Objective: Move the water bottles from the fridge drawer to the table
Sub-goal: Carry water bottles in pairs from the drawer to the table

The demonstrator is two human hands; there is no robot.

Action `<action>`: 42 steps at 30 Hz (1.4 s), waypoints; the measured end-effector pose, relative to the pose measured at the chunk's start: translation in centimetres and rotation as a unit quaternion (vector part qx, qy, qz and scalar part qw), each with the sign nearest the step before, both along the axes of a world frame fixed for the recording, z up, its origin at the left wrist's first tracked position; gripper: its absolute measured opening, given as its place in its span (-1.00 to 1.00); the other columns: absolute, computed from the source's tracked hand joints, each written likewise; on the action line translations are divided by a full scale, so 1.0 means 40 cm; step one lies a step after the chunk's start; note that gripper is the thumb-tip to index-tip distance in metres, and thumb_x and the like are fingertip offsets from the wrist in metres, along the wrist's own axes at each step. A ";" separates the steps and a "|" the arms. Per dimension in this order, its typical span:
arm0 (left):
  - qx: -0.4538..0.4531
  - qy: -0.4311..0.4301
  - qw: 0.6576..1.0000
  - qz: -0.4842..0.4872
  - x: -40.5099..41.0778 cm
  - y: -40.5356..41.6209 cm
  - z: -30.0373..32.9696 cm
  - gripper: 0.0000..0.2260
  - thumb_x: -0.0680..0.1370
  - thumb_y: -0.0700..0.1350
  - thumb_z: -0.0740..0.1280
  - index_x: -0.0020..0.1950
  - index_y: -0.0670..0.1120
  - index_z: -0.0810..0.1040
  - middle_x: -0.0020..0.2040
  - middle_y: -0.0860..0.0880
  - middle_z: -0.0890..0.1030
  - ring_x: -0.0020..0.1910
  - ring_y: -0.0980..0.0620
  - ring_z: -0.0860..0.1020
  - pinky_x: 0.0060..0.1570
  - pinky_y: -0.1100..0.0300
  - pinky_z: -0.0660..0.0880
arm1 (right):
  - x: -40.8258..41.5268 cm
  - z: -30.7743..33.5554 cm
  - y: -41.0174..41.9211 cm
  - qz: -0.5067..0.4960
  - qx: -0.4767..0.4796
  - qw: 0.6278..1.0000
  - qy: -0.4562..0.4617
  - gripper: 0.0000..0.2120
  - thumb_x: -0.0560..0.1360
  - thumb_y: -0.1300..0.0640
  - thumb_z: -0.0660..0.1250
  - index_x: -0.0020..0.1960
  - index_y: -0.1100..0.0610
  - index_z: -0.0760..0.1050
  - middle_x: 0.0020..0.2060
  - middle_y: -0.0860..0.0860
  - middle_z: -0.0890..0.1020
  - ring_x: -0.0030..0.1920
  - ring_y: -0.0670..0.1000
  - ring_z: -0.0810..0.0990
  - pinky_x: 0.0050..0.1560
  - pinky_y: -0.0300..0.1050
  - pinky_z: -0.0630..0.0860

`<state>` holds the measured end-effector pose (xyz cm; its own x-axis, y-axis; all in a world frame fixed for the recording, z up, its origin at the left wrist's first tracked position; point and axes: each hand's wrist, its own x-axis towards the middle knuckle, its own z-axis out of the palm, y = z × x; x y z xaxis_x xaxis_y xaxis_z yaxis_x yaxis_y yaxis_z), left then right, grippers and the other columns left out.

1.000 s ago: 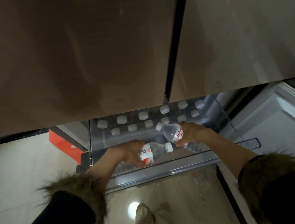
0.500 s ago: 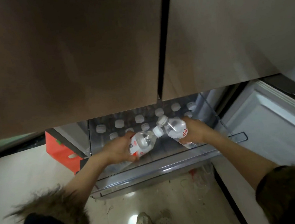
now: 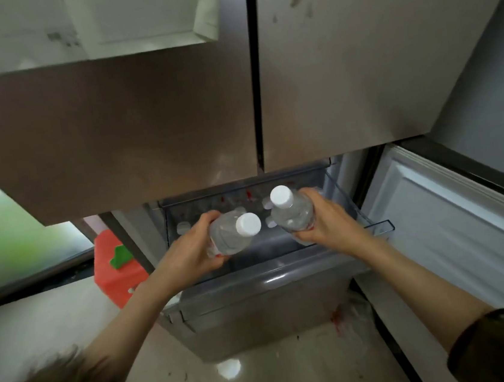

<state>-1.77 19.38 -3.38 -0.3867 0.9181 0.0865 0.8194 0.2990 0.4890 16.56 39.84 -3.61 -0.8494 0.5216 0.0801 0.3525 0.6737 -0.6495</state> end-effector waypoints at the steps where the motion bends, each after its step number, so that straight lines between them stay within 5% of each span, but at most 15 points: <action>1: 0.014 0.008 1.000 0.007 0.020 -0.011 0.018 -0.36 0.38 -0.01 0.47 0.33 0.00 0.18 0.20 -0.05 0.50 0.09 -0.08 0.54 0.01 -0.05 0.52 | 0.008 0.015 -0.008 0.006 -0.001 1.000 0.018 -0.43 0.35 0.01 0.49 0.23 -0.03 0.26 0.08 -0.07 0.49 0.09 0.03 0.53 0.04 0.00 0.52; 5: 0.082 0.049 0.993 0.068 0.114 -0.057 0.085 -0.33 0.37 0.01 0.47 0.36 -0.04 0.20 0.18 0.01 0.50 0.06 -0.01 0.54 -0.06 0.17 0.47 | 0.054 0.084 -0.041 0.007 -0.041 0.991 0.125 -0.35 0.31 0.06 0.53 0.28 0.01 0.28 0.07 -0.12 0.46 0.08 -0.10 0.48 0.01 -0.27 0.43; 8: 0.178 -0.003 0.974 0.138 0.200 -0.096 0.123 -0.30 0.34 0.00 0.49 0.35 -0.04 0.20 0.16 0.14 0.40 0.08 0.15 0.46 0.00 0.34 0.43 | 0.095 0.142 -0.076 0.022 -0.064 0.979 0.193 -0.32 0.27 0.05 0.54 0.28 -0.02 0.27 0.09 -0.18 0.42 0.14 -0.11 0.44 0.13 -0.21 0.42; 12: 0.301 -0.144 0.907 0.257 0.308 -0.182 0.166 -0.30 0.25 0.12 0.45 0.29 0.00 0.24 0.21 0.08 0.44 0.14 0.16 0.47 0.09 0.27 0.45 | 0.127 0.214 -0.164 0.076 -0.106 0.965 0.226 -0.40 0.29 0.01 0.52 0.20 -0.09 0.28 0.06 -0.17 0.45 0.11 -0.08 0.47 0.11 -0.17 0.46; 16: 0.365 -0.174 0.845 0.351 0.390 -0.312 0.192 -0.36 0.30 0.04 0.44 0.30 -0.05 0.27 0.11 0.07 0.47 0.02 0.20 0.52 0.01 0.23 0.51 | 0.126 0.237 -0.291 0.135 -0.159 0.951 0.230 -0.47 0.31 0.01 0.50 0.18 -0.09 0.31 -0.01 -0.28 0.47 0.02 -0.21 0.50 -0.03 -0.32 0.45; 26: 0.392 -0.101 0.721 0.562 0.536 -0.842 0.150 -0.50 0.36 -0.08 0.49 0.21 -0.06 0.36 -0.05 0.14 0.54 -0.08 0.21 0.55 -0.11 0.26 0.50 | 0.013 0.201 -0.788 0.327 -0.157 0.920 0.145 -0.51 0.30 -0.04 0.50 0.13 -0.01 0.36 0.01 -0.03 0.54 0.00 -0.03 0.54 0.01 -0.07 0.55; 30: 0.377 -0.076 0.665 0.640 0.604 -1.107 0.126 -0.52 0.36 -0.02 0.48 0.17 -0.02 0.35 -0.07 0.17 0.53 -0.10 0.22 0.54 -0.18 0.31 0.47 | -0.026 0.186 -1.084 0.400 -0.167 0.893 0.122 -0.53 0.28 -0.06 0.51 0.07 -0.08 0.36 -0.08 -0.19 0.54 -0.04 -0.07 0.57 0.01 -0.01 0.56; 38: 0.351 -0.046 0.582 0.733 0.700 -1.654 0.094 -0.44 0.32 -0.07 0.52 0.22 -0.02 0.32 -0.02 0.13 0.53 -0.06 0.21 0.54 -0.07 0.25 0.48 | -0.054 0.139 -1.709 0.502 -0.210 0.833 0.095 -0.51 0.28 -0.02 0.52 0.11 -0.01 0.39 -0.07 -0.15 0.54 -0.07 -0.19 0.54 -0.14 -0.38 0.42; 42: 0.331 -0.055 0.544 0.769 0.727 -1.868 0.069 -0.36 0.31 -0.02 0.52 0.28 -0.02 0.27 0.06 0.10 0.49 -0.01 0.14 0.53 -0.04 0.22 0.49 | -0.076 0.124 -1.951 0.542 -0.206 0.813 0.055 -0.48 0.26 -0.10 0.51 0.11 -0.03 0.37 -0.06 -0.13 0.56 -0.06 -0.19 0.55 -0.05 -0.24 0.51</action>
<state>27.30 -55.35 -0.61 -0.6903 -0.7165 0.1006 -0.1961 0.3192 0.9272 13.51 -38.20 1.36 -0.8273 -0.5269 0.1949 -0.3785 0.2665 -0.8864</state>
